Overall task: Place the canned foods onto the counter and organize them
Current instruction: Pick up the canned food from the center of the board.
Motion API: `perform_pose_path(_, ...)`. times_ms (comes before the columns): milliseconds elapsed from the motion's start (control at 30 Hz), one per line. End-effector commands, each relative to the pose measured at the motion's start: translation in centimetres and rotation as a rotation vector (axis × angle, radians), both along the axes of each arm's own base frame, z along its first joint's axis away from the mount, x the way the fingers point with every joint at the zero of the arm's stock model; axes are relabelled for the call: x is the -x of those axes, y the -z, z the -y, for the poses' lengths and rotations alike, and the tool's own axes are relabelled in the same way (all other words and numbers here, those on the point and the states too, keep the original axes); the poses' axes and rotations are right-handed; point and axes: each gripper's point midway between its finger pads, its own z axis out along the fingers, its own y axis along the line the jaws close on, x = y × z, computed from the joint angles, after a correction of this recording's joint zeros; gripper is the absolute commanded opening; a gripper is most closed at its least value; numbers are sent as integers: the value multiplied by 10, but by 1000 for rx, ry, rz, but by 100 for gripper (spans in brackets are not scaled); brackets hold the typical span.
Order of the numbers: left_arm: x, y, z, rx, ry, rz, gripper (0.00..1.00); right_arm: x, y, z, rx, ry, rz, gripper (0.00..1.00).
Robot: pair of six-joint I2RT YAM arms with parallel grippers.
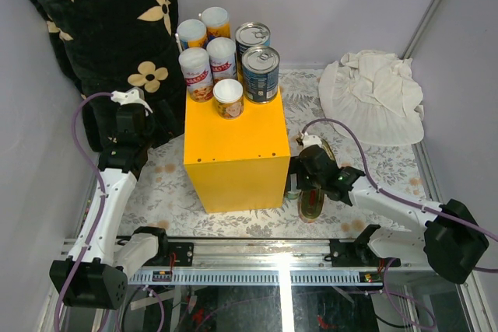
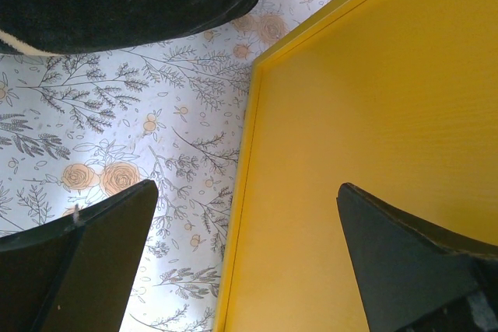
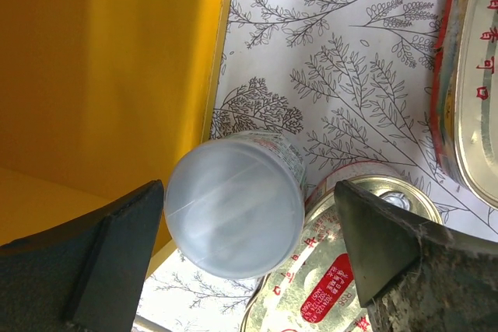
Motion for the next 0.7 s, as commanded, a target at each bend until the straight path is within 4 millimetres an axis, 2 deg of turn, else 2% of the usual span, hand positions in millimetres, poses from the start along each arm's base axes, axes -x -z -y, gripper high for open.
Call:
perform_pose_path(0,-5,-2,-3,-19,3,22,100,-10,0,13,14,54,26,95)
perform_pose_path(300,-6,-1,-2,-13,7,15,100,-18,-4,57,147,140,60,90)
perform_pose_path(400,-7,-1,-2,-11,8,13,100,-23,-15,52,136,111,86,91)
perform_pose_path(533,-7,-1,-1,-9,9,12,100,-29,-36,44,130,53,126,100)
perform_pose_path(667,-8,0,0,-6,11,10,100,-32,-53,37,116,6,153,100)
